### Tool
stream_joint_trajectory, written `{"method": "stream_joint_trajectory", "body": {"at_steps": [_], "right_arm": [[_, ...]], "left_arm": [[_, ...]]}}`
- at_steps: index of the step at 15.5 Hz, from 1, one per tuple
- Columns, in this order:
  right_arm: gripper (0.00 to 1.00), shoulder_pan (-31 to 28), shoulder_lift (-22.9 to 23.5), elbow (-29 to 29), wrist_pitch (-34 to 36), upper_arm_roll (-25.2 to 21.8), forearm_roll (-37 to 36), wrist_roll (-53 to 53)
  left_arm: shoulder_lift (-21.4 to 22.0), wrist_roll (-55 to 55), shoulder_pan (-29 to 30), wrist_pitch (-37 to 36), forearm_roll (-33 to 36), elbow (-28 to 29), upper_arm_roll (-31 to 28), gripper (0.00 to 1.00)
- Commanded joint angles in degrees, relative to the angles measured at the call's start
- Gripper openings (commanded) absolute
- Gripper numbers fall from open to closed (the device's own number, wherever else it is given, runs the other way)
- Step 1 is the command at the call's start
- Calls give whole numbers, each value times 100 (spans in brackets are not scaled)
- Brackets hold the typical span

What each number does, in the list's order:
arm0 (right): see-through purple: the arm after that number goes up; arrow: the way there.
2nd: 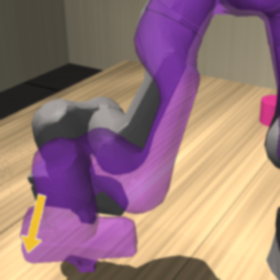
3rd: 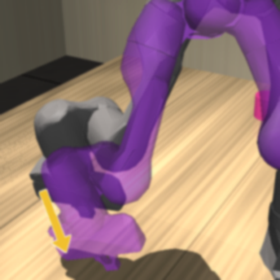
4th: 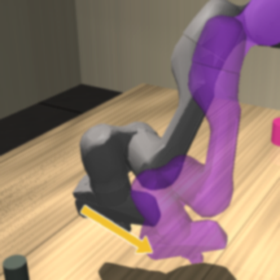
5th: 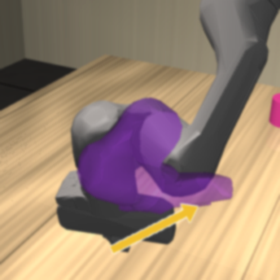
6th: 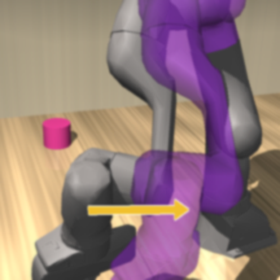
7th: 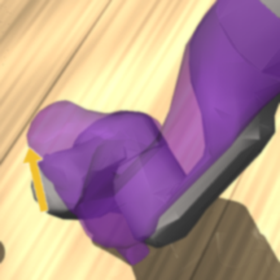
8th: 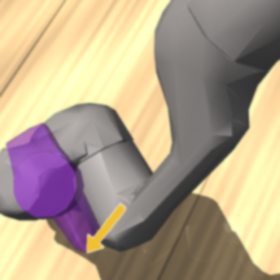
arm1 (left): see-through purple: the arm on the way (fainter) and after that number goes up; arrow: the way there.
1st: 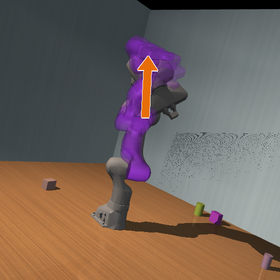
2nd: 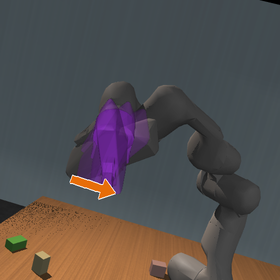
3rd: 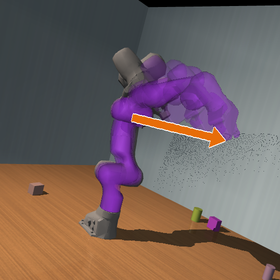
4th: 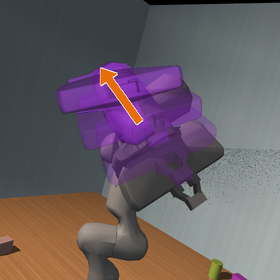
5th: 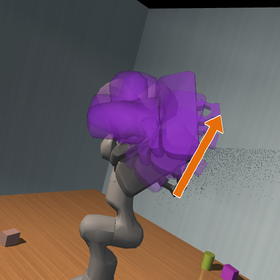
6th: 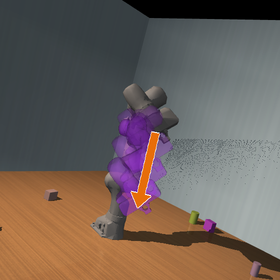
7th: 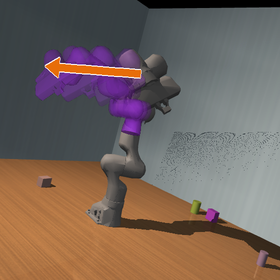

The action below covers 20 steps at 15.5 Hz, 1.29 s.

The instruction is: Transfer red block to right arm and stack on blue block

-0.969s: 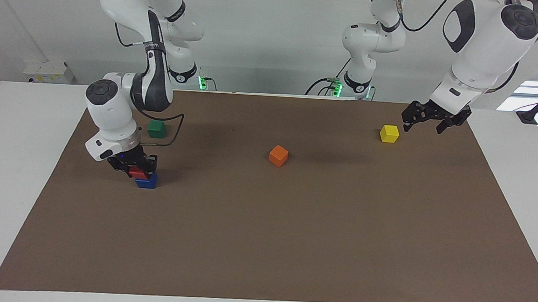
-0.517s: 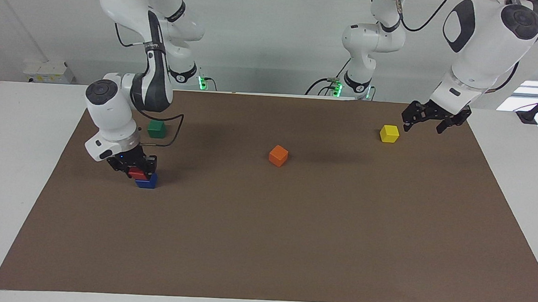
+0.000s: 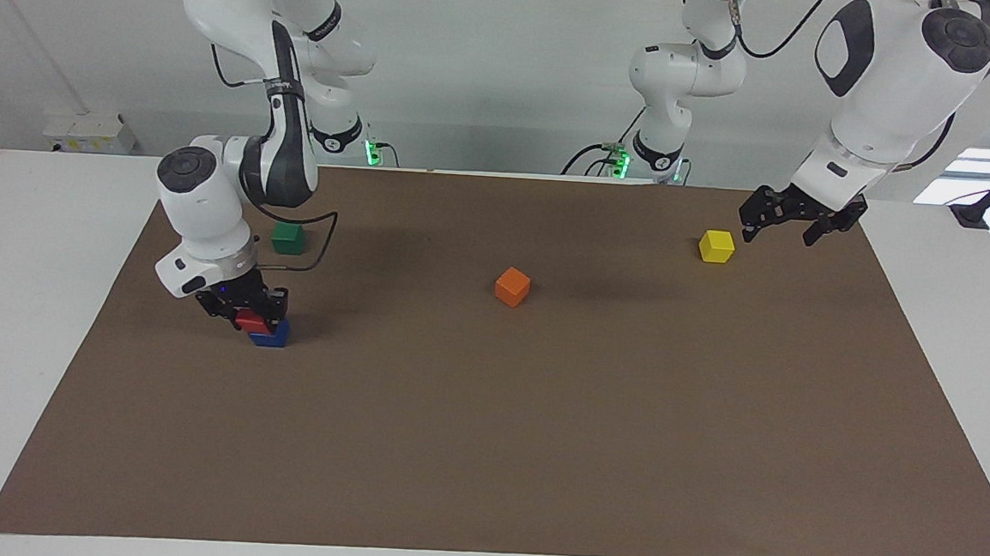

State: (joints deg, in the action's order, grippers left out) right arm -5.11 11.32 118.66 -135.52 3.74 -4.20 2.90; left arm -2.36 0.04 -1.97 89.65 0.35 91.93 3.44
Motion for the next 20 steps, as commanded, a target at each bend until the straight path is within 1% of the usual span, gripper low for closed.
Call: {"method": "stream_joint_trajectory", "body": {"at_steps": [1, 2, 3, 4, 6, 14, 15, 17, 20], "right_arm": [[0, -78, 133, 52, -124, 65, -107, 18], [13, -78, 125, 52, -124, 56, -107, 27], [36, -78, 133, 52, -115, 56, -107, 18], [63, -78, 125, 52, -106, 56, -107, 27], [100, -78, 116, 61, -97, 56, -107, 27], [100, -78, 116, 17, -1, 65, -63, 36], [100, -69, 116, -114, 156, 65, -19, 44], [100, -51, 89, -517, 778, 74, 42, 44], [100, -16, -129, -914, 1483, 100, 86, 18]], "left_arm": [[52, 39, -49, 88, 35, 97, -54, 100], [52, 39, -57, 88, 35, 97, -54, 100], [52, 39, -49, 88, 35, 97, -54, 100], [52, 39, -49, 88, 35, 97, -54, 100], [52, 39, -58, 88, 35, 97, -54, 100], [52, 39, -49, 88, 35, 97, -54, 100], [52, 39, -49, 88, 35, 97, -54, 100], [52, 39, -49, 88, 35, 97, -54, 100], [52, 39, -49, 79, 35, 53, -54, 100]]}}
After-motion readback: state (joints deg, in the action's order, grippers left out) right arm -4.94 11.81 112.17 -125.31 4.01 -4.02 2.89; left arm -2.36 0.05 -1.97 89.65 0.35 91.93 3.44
